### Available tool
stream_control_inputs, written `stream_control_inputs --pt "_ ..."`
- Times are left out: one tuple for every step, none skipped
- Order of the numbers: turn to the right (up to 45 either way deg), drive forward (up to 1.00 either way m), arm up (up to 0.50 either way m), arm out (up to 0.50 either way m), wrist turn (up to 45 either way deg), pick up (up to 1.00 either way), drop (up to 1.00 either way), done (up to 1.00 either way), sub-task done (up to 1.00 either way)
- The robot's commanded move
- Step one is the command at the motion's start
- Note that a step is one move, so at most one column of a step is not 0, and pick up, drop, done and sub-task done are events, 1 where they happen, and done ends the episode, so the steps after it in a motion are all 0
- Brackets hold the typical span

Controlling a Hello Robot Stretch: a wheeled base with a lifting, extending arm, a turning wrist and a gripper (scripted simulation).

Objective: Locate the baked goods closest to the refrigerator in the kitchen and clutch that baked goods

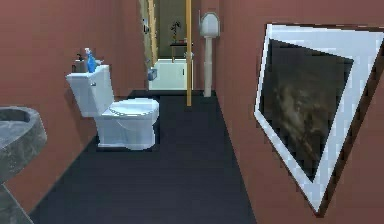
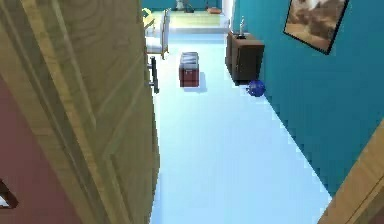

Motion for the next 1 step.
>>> stream_control_inputs --pt "0.0 1.00 0.00 0.00 0.0 0.00 0.00 0.00 0.00"
